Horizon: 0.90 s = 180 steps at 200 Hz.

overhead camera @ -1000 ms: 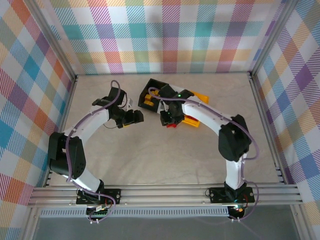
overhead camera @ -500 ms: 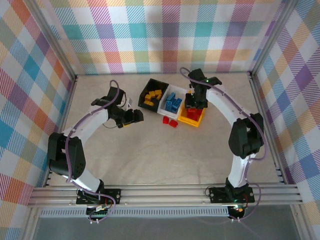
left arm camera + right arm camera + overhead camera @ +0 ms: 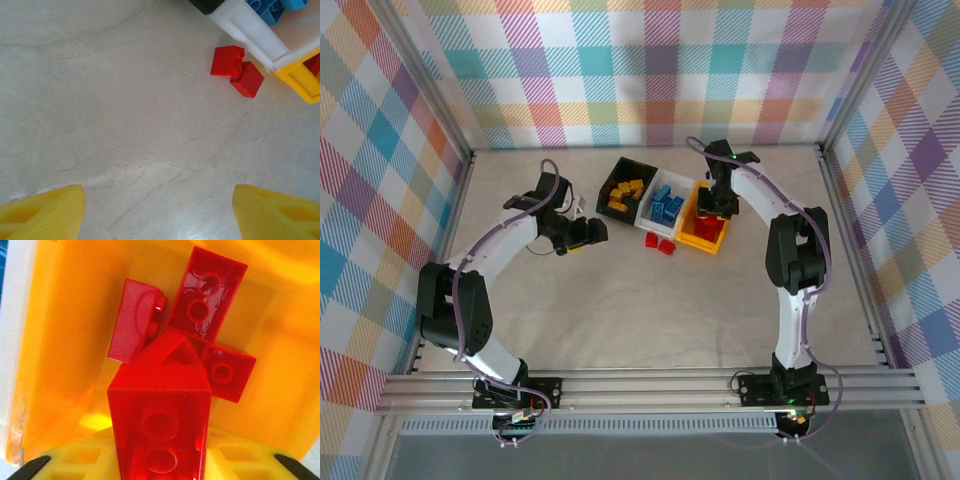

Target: Sort the legos into containers by color

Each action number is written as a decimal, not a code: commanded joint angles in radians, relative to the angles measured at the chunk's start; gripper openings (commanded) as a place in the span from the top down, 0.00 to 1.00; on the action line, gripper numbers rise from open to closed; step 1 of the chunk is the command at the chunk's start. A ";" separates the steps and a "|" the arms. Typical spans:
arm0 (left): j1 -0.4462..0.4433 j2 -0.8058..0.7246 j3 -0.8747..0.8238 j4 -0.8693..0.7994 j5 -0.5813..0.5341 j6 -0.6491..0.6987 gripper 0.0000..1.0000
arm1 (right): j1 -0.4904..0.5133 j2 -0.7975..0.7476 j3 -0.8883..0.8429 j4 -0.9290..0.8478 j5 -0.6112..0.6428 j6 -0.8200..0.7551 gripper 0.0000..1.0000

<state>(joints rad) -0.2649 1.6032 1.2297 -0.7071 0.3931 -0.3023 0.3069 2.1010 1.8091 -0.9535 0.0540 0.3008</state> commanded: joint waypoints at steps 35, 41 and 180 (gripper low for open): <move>-0.027 0.032 0.036 -0.035 0.013 0.008 0.22 | -0.006 0.013 0.030 -0.001 -0.025 -0.019 0.55; -0.032 0.034 0.036 -0.036 0.013 0.011 0.22 | -0.006 0.011 0.030 -0.001 -0.025 -0.019 0.53; -0.285 0.210 0.143 -0.030 -0.066 0.190 0.24 | 0.033 -0.554 -0.446 0.092 -0.132 0.202 0.42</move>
<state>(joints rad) -0.5095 1.7569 1.3075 -0.7303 0.3466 -0.1738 0.3153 1.6115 1.4769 -0.8581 -0.0452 0.4305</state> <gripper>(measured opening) 0.766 0.580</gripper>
